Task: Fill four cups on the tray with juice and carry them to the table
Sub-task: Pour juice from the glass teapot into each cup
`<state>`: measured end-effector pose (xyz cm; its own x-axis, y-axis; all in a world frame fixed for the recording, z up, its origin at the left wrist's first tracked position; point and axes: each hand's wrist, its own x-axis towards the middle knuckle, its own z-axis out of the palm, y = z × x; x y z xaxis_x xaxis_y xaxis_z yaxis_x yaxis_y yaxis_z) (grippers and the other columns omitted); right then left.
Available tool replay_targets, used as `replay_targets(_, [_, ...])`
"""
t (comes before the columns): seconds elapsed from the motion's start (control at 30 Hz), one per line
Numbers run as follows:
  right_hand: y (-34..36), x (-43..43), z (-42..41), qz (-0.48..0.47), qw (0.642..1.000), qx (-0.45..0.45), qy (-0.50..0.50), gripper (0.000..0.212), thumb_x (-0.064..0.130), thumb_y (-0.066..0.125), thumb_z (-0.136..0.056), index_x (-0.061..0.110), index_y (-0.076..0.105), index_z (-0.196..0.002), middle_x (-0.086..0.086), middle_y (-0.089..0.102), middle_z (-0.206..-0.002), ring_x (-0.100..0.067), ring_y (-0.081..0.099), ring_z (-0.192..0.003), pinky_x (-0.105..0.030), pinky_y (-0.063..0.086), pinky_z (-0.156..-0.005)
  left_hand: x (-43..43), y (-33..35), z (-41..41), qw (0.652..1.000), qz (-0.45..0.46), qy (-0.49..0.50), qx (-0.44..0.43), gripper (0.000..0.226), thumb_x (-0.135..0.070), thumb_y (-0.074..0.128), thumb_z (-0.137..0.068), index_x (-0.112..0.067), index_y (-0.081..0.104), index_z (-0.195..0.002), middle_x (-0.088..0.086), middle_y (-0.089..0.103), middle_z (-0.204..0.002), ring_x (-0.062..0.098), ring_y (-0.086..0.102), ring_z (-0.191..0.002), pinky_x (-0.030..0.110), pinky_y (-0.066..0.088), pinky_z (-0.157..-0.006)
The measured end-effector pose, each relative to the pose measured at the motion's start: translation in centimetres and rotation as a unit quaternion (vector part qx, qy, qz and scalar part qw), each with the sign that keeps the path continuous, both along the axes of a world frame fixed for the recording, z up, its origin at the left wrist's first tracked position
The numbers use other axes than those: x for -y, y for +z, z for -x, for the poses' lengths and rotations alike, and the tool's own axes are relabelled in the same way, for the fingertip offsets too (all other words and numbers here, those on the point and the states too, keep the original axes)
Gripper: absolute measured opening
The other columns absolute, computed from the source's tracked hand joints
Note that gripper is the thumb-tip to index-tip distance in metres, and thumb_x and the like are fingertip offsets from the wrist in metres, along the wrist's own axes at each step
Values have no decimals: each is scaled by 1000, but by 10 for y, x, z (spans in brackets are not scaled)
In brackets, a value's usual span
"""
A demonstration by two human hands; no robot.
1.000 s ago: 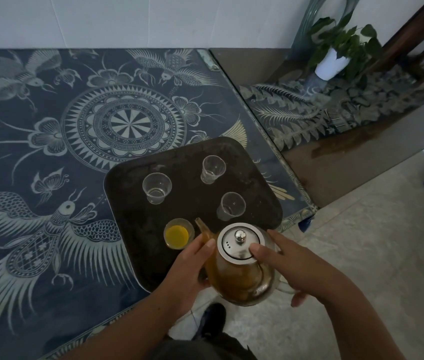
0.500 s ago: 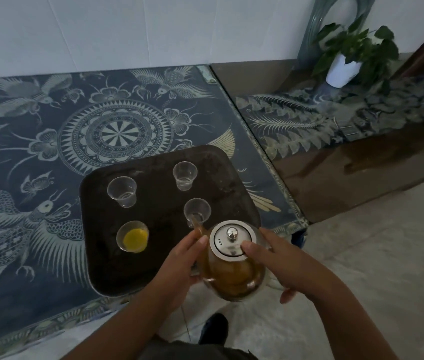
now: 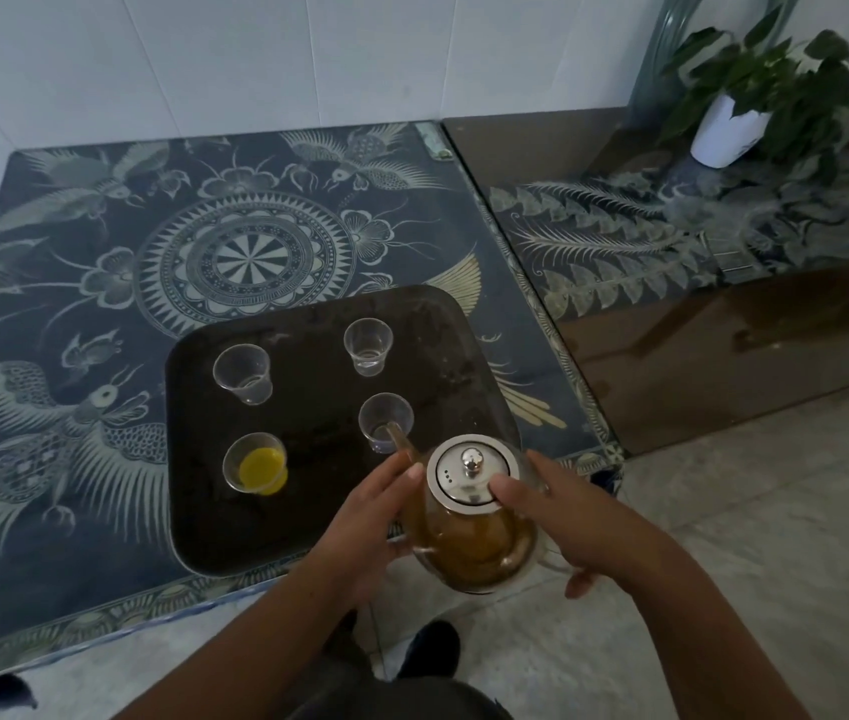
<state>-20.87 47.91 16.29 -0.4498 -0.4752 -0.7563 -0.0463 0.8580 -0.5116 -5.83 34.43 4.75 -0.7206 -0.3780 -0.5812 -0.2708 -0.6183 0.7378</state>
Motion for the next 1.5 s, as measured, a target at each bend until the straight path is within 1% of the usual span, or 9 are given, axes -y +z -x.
replay_targets(0.37, [1, 29, -7, -71, 996, -26, -50, 77, 67, 53, -88, 43, 22, -154, -3, 36, -156, -19, 48, -100, -46, 62, -75, 24, -27, 15, 995, -77, -54, -12, 31, -37, 51, -107, -24, 67, -130, 13, 70, -131, 37, 63, -128, 56, 53, -103])
replay_targets(0.5, [-2, 41, -8, -103, 992, -34, -61, 78, 68, 54, -88, 41, 22, -154, -4, 37, -156, -21, 48, -100, -44, 61, -72, 30, -33, 17, 993, -87, -73, -20, 31, -34, 51, -108, -18, 67, -130, 16, 70, -131, 38, 63, -127, 49, 57, -96])
replay_targets(0.6, [-3, 47, -7, -123, 990, -36, -59, 80, 71, 53, -87, 39, 23, -154, -4, 37, -156, -22, 48, -102, -42, 60, -68, 34, -33, 17, 989, -126, -73, -18, 37, -40, 53, -105, -18, 66, -132, 20, 67, -134, 37, 63, -126, 49, 55, -95])
replay_targets(0.7, [-1, 52, -4, -143, 988, -40, -43, 84, 77, 52, -83, 39, 24, -153, -3, 39, -155, -26, 53, -111, -40, 60, -62, 35, -30, 17, 985, -151, -82, -18, 35, -40, 53, -105, -22, 69, -130, 15, 71, -130, 34, 65, -124, 42, 58, -86])
replay_targets(0.93, [9, 65, -3, -177, 983, -41, -27, 71, 76, 51, -84, 39, 37, -143, -1, 49, -141, -26, 57, -106, -37, 59, -59, 38, -23, 19, 981, -174, -79, -23, 33, -42, 55, -103, -26, 72, -126, 7, 76, -121, 24, 69, -111, 37, 60, -76])
replay_targets(1.0, [10, 69, -1, -188, 981, -39, -26, 73, 77, 51, -83, 37, 38, -143, -3, 51, -140, -28, 59, -105, -37, 59, -58, 39, -23, 19, 981, -179, -76, -25, 34, -44, 54, -104, -27, 72, -127, 6, 75, -124, 26, 69, -114, 39, 61, -80])
replay_targets(1.1, [14, 75, 0, -199, 979, -47, -21, 75, 78, 51, -83, 35, 39, -143, -4, 52, -136, -27, 60, -100, -36, 58, -54, 40, -24, 20, 978, -192, -78, -33, 35, -45, 52, -105, -27, 71, -128, 9, 74, -128, 31, 67, -120, 52, 56, -98])
replay_targets(1.27, [16, 83, -1, -209, 976, -60, -5, 75, 80, 51, -81, 36, 42, -141, -4, 53, -134, -28, 61, -99, -35, 58, -52, 43, -20, 18, 976, -205, -68, -39, 35, -44, 52, -105, -26, 74, -124, 7, 77, -118, 27, 70, -111, 46, 58, -87])
replay_targets(1.5, [23, 92, 0, -222, 973, -63, -2, 72, 75, 50, -85, 33, 40, -143, -1, 47, -124, -23, 55, -86, -36, 56, -55, 45, -14, 17, 973, -215, -70, -46, 36, -47, 51, -105, -29, 72, -129, 7, 74, -129, 29, 68, -118, 43, 59, -84])
